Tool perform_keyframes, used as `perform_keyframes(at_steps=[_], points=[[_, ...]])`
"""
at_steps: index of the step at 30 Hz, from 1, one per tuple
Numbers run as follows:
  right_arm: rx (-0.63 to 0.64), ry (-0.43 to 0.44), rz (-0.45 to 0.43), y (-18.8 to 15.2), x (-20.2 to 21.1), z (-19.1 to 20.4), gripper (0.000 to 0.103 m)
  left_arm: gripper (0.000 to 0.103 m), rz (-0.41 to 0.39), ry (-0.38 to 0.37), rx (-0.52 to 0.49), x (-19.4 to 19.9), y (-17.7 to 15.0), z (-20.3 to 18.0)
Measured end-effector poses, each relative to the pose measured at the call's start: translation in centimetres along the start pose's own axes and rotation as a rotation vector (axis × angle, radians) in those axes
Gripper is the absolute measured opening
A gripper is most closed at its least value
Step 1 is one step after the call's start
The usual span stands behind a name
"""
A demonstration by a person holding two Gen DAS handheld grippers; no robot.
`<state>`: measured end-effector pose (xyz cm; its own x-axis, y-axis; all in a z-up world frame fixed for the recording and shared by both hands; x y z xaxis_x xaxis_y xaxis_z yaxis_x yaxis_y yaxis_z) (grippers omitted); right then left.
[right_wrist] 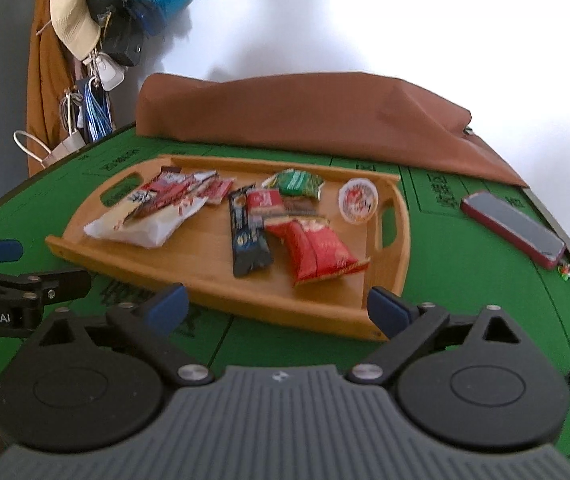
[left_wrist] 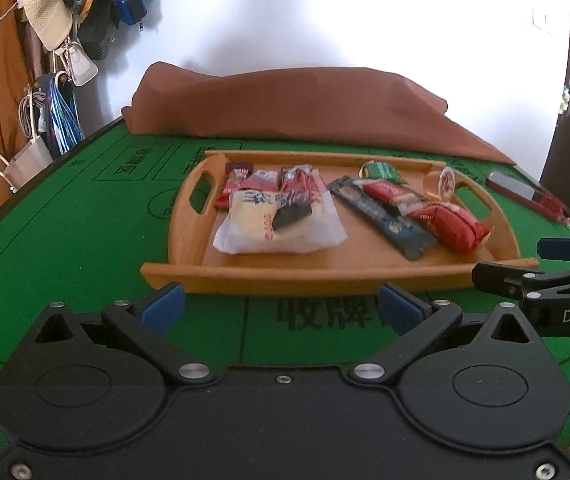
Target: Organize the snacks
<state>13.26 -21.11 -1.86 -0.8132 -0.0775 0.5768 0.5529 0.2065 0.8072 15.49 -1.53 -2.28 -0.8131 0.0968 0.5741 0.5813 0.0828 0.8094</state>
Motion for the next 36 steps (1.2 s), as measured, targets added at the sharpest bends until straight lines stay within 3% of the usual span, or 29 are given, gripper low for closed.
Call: perform_keyframes(at_steps=[14, 22, 36], points=[[0.016, -0.042, 0.104, -3.9, -2.4, 0.8, 0.103, 0.103, 0.082, 0.047, 0.002, -2.8, -3.5, 0.4], [-0.004, -0.021, 0.139, -4.1, -3.4, 1.0, 0.103, 0.103, 0.147, 0.050, 0.071, -4.0, -3.7, 1.3], [0.006, -0.030, 0.163, -4.1, -3.9, 1.3, 0.103, 0.103, 0.155, 0.097, 0.037, -4.9, -3.6, 1.1]])
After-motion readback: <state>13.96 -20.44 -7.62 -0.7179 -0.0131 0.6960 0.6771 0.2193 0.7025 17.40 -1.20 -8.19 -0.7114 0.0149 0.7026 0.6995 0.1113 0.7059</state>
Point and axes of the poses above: each gripper's, at about its wrist camera, not at the fingertips, and x roughly against the way its jaws point, z to its left, y to its top, the point moved 10 cm from there along -x, roughly the way its jaws point, and after that the axes turned 7 degrees about x, right-handed, at the moved point
